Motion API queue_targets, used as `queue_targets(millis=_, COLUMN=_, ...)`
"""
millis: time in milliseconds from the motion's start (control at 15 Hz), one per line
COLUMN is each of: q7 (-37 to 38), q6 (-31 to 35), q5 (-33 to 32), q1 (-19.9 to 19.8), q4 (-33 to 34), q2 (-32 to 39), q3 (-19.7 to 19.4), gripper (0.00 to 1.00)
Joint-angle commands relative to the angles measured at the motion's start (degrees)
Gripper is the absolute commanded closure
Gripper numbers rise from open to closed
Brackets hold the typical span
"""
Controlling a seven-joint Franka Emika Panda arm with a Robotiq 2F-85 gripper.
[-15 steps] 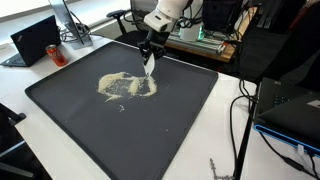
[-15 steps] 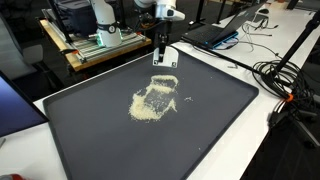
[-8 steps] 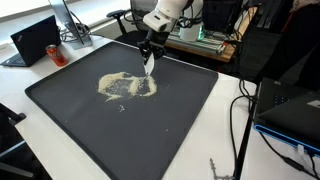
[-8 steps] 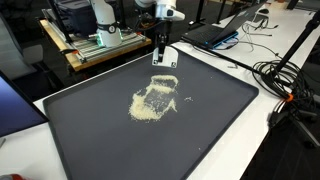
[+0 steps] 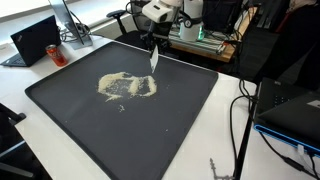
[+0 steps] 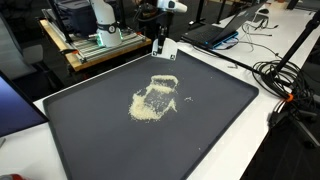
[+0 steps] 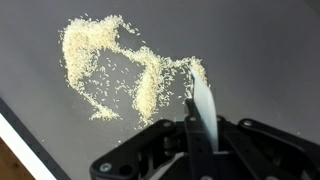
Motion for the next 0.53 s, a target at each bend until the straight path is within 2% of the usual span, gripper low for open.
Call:
queue_targets(millis=0, q7=-7.5, q6=-3.1, q5=9.2, q1=-1.4, q4=-1.8, q2=-6.9, q3=1.9, gripper=0.99)
queue_targets(millis=267, q7=-17.1, q6=-8.6, q5=22.0, q1=-0.9, q4=-0.9, q2=-13.1, q3=1.3, gripper=0.99)
queue_targets(millis=467, q7=-20.6, q6=-13.8, q5=27.4, q1=-0.4, q4=0.1, q2=-18.1, q3=0.6, gripper=0.99)
